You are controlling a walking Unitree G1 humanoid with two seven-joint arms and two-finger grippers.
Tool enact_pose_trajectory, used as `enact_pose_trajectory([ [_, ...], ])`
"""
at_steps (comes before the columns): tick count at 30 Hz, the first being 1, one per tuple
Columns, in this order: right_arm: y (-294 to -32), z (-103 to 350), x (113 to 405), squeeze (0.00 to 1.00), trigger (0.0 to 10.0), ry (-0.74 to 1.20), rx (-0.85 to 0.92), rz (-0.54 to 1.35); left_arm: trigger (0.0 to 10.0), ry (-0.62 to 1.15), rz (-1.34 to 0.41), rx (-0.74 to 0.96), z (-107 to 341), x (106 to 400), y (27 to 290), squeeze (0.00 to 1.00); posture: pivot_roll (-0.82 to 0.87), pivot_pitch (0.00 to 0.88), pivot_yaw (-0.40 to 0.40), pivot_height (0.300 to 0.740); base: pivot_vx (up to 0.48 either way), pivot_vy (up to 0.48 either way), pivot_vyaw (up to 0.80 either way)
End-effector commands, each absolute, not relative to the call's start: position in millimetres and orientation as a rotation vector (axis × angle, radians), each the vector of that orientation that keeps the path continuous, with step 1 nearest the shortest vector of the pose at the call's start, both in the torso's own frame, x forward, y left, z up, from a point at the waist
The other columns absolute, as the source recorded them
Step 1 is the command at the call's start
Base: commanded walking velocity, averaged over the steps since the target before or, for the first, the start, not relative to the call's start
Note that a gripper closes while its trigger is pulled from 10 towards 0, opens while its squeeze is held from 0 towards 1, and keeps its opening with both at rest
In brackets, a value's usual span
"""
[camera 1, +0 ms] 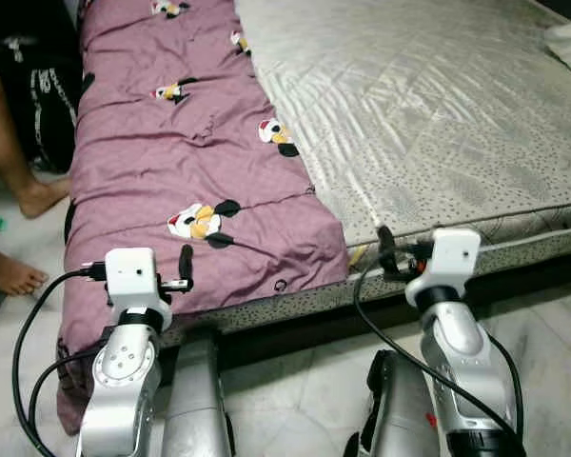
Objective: Clean up the room
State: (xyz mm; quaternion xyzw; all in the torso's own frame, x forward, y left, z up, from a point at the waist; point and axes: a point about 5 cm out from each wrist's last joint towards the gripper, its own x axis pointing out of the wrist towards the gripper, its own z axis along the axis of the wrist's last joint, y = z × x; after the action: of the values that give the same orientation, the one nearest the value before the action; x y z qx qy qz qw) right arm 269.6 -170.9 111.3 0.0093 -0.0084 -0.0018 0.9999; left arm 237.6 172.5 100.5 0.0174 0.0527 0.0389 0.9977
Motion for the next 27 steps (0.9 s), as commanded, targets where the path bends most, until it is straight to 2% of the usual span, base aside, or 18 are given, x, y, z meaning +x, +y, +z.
enact_pose_trajectory([
  [1, -172, 122, 273, 0.0, 10.0, -0.044, 0.041, -0.022, 10.0, 0.111, 0.082, 0.045, 99, 239, 174, 0.0, -0.01, 0.0, 0.023, 0.542, 0.0, 0.0, 0.0],
  [4, -168, 129, 276, 0.0, 10.0, -0.063, 0.054, -0.006, 10.0, 0.102, 0.07, 0.022, 98, 242, 172, 0.0, -0.02, 0.0, 0.022, 0.585, 0.0, 0.0, 0.0],
  [19, -168, 133, 281, 0.0, 10.0, -0.058, 0.063, -0.017, 10.0, 0.077, 0.058, 0.03, 97, 254, 165, 0.0, -0.03, 0.0, 0.021, 0.74, 0.0, 0.0, 0.0],
  [27, -178, 119, 277, 0.0, 10.0, -0.01, 0.058, -0.059, 10.0, 0.109, 0.052, 0.082, 94, 260, 159, 0.0, -0.02, 0.0, 0.01, 0.74, 0.0, 0.0, 0.0],
])
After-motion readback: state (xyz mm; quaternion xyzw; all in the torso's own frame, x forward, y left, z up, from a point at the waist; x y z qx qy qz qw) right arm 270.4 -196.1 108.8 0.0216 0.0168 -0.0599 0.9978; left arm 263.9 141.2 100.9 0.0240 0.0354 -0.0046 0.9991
